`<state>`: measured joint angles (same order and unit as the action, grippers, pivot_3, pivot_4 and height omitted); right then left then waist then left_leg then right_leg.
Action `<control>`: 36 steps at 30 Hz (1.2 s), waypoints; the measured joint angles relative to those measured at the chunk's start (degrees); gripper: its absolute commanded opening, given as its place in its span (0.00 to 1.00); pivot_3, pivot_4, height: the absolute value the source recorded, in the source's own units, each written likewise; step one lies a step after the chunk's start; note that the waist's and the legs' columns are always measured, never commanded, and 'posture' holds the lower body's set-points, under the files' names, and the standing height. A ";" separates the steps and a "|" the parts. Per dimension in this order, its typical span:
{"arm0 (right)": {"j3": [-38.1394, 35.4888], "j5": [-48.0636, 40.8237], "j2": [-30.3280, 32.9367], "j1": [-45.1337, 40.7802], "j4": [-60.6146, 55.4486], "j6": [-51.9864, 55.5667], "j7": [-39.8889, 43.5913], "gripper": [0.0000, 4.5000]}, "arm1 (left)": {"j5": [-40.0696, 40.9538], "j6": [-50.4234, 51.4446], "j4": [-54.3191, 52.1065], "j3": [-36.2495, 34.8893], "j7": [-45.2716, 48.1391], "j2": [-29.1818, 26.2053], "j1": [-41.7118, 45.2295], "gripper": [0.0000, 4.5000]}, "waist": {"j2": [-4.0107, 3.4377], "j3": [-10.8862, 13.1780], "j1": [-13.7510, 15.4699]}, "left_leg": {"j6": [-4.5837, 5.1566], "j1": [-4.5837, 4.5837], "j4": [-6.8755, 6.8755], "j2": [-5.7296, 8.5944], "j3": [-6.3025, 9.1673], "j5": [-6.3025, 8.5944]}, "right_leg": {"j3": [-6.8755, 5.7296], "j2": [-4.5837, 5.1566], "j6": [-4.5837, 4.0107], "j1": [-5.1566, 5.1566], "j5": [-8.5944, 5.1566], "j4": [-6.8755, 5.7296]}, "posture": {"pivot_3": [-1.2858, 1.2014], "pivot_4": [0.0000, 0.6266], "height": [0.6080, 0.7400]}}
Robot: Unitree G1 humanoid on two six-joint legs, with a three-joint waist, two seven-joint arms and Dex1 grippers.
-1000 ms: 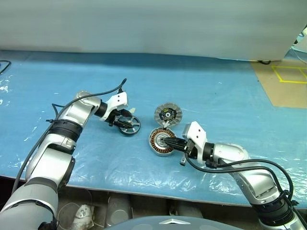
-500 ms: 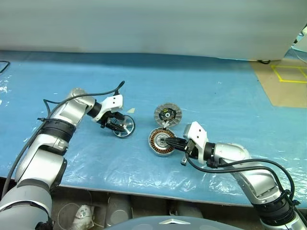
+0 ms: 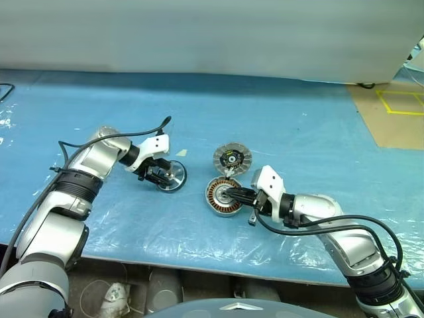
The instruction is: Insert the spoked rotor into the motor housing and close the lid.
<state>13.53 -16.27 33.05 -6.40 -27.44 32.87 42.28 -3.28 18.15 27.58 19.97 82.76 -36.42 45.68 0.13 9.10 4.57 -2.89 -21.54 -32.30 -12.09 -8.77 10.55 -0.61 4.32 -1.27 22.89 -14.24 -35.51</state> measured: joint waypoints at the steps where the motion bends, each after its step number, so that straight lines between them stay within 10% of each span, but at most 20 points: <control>1: 0.08 0.12 0.00 0.00 0.07 -0.04 0.05 0.00 | 0.10 0.66 -0.05 -0.33 -0.62 0.46 0.00 0.47 | -0.01 0.00 0.00 | 0.00 0.02 0.00 0.01 0.00 0.00 | 0.01 0.01 -0.04 -0.02 -0.03 0.00 | 0.52 0.24 1.00; 36: -12.57 -2.94 7.27 0.84 5.69 -0.87 6.09 0.00 | 25.41 29.20 -17.58 -9.70 -5.45 7.64 -3.02 0.40 | -0.03 0.04 0.82 | 0.02 -0.20 0.00 0.13 0.05 -0.01 | 0.01 0.07 -0.05 0.19 -0.04 0.01 | 0.52 0.24 1.00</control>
<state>0.96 -19.21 40.32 -5.56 -21.75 32.00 48.37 22.13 47.35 10.00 10.28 77.31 -28.78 42.66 0.09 9.13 5.39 -2.87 -21.74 -32.30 -11.96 -8.72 10.54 -0.59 4.39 -1.32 23.08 -14.28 -35.51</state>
